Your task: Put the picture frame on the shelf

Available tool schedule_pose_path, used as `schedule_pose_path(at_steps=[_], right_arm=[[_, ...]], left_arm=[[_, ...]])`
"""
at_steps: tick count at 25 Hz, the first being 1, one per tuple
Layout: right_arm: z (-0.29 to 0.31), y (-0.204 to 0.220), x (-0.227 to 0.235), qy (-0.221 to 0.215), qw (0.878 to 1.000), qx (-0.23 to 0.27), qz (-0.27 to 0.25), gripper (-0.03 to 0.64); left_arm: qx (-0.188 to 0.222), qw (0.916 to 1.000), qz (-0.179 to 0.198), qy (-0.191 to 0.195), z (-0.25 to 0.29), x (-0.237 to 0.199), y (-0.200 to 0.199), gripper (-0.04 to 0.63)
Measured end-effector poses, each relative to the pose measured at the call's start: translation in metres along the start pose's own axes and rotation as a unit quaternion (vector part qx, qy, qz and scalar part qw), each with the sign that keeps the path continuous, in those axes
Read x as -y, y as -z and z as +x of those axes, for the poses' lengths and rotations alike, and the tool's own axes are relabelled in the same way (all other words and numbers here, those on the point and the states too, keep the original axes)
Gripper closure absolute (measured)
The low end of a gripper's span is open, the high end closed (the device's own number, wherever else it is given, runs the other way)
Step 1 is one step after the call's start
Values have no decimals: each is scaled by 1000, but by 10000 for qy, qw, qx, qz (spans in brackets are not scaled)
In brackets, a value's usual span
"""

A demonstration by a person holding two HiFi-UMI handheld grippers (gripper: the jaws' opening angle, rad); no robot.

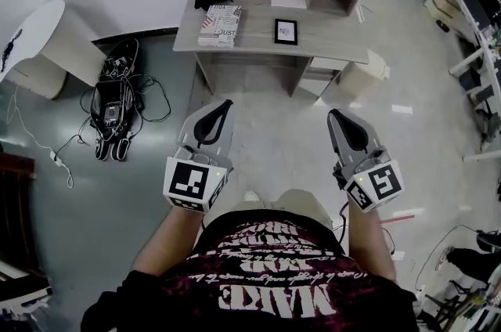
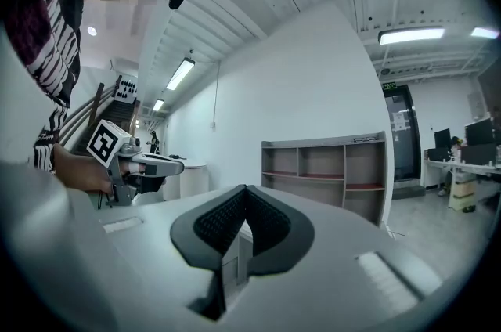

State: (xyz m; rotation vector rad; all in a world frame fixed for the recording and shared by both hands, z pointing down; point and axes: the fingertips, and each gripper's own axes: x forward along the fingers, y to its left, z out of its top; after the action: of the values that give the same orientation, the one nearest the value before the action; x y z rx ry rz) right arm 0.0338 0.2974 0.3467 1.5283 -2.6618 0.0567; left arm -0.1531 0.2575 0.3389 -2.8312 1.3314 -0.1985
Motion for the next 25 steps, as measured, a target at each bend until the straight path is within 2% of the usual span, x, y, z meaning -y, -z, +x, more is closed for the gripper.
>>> schedule_pose_path(at_steps=[7,17,25], right_arm=[[5,9,13,149,9997,-97,154,589],[33,14,43,-83,9994,-136,301,589],[40,19,57,-105,9990,-250,342,589]], left_arm=[[-99,9999,-77,72,12,-7,10,595],[-59,9999,-56,84,54,-12,0,595],[-117,9998,-132,56,72,-16,2,595]])
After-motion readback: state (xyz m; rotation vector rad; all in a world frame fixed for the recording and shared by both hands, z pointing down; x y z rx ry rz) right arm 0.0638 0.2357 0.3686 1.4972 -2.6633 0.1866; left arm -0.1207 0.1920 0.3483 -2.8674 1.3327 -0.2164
